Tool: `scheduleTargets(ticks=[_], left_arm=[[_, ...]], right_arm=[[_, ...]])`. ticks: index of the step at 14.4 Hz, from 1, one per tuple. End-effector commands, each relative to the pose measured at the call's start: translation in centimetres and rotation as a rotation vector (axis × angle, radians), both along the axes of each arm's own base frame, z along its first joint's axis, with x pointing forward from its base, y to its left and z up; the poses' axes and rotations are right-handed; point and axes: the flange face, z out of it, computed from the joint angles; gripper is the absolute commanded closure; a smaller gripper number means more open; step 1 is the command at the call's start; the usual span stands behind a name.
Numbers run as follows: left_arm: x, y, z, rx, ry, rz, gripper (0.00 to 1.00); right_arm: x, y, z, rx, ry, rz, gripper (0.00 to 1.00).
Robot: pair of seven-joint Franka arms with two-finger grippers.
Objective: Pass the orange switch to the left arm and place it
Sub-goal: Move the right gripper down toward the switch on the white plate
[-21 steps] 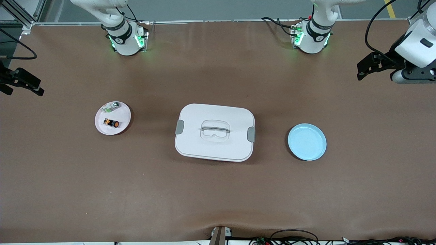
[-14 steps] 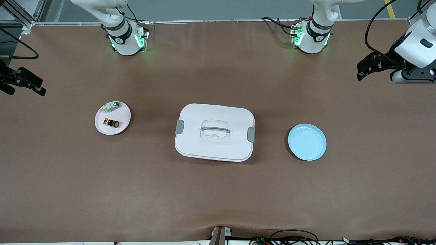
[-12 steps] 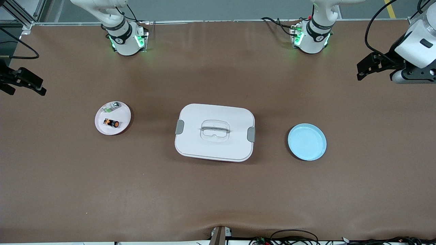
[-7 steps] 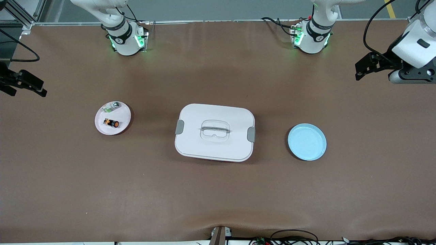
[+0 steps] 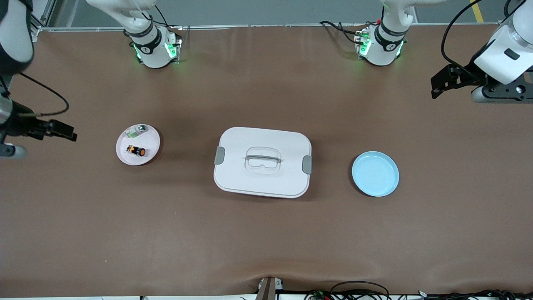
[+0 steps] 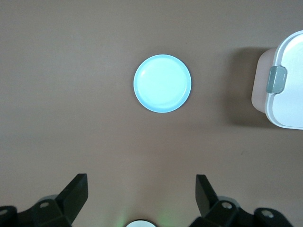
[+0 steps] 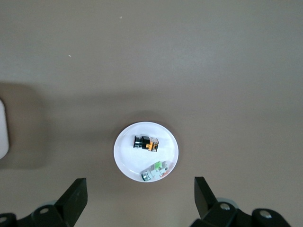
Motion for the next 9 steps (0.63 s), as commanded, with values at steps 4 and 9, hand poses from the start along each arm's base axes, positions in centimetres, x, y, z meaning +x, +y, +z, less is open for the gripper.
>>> scheduleTargets(ticks=[4, 9], left_arm=[[0.0, 0.0, 0.0, -0.004, 0.005, -0.004, 0.00], [0.1, 0.0, 0.0, -0.004, -0.001, -0.016, 0.00]], right_arm=[[1.5, -0.8, -6.7, 0.015, -0.013, -0.016, 0.00], [0.4, 0.1, -9.5, 0.017, 0.022, -0.005, 0.00]])
